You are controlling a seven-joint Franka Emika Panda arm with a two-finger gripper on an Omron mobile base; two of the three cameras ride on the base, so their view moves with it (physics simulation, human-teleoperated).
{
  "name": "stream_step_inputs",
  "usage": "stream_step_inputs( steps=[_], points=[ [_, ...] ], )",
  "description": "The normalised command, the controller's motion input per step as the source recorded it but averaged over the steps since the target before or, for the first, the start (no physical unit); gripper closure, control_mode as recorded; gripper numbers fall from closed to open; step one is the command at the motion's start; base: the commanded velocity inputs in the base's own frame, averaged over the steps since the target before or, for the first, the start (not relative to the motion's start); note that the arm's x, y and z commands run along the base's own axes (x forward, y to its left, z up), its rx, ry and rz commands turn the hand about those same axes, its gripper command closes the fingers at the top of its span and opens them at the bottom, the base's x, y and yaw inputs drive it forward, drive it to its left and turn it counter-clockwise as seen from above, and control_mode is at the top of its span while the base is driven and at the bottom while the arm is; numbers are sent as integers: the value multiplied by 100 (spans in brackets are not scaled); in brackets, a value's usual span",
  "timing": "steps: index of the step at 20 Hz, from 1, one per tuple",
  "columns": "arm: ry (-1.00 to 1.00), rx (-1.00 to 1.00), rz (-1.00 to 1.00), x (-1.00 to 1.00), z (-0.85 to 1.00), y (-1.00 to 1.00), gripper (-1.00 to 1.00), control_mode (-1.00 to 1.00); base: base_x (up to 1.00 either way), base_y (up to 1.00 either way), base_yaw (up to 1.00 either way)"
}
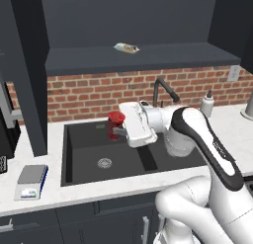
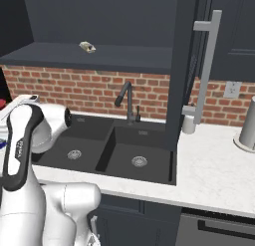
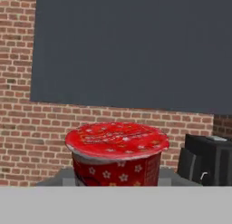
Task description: Pick the yogurt and place it on the digital scale for weighing, and close the cabinet.
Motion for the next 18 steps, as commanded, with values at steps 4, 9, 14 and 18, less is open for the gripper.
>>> stream_step_inputs(
  steps=[4,9,14,18],
  points=[
    [10,3,25,40,-79,65,100,-100,0,0,0],
    [13,0,7,91,-81,72,100,-100,0,0,0],
    [6,0,0,64,-20,24,100,-100,0,0,0],
    [0,-1,-4,4,-20,73,100,-100,0,0,0]
  ],
)
